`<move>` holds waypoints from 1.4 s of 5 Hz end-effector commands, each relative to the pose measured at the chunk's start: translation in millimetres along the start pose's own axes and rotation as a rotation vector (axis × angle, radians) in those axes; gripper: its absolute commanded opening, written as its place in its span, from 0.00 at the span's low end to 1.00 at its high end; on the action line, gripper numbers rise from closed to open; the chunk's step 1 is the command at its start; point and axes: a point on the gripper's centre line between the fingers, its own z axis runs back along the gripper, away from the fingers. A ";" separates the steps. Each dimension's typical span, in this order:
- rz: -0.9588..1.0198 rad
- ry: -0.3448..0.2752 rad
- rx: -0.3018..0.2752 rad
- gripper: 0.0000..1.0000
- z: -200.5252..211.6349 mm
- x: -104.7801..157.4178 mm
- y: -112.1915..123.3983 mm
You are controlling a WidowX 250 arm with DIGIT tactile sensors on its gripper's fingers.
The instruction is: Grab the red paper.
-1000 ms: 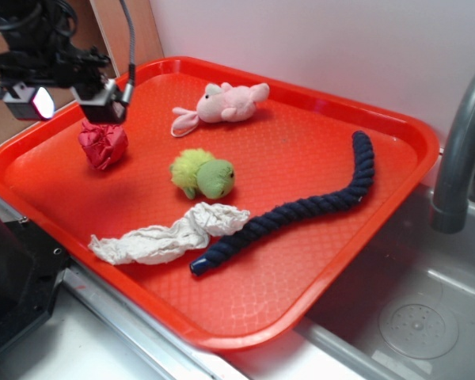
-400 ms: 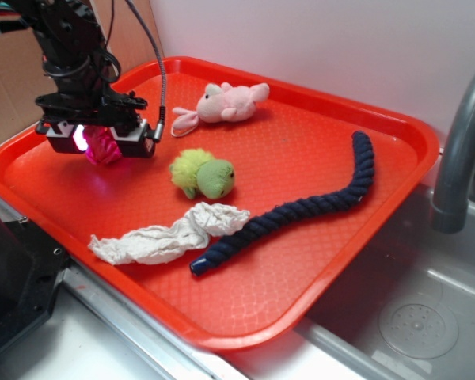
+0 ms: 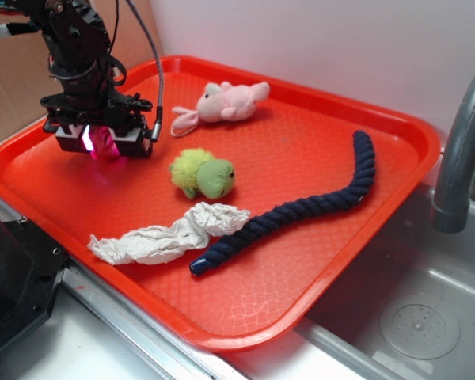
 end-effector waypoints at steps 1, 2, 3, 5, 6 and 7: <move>-0.141 0.062 0.008 0.00 27.9 8.4 -8.9; -0.253 0.121 -0.029 0.00 75.5 2.8 -22.3; -0.295 0.141 -0.074 0.00 119.9 4.8 -37.0; -0.378 0.107 -0.150 0.00 191.3 -4.0 -55.1; -0.376 0.083 -0.127 0.00 204.3 -19.2 -53.1; -0.364 0.124 -0.120 0.00 199.9 -18.2 -50.9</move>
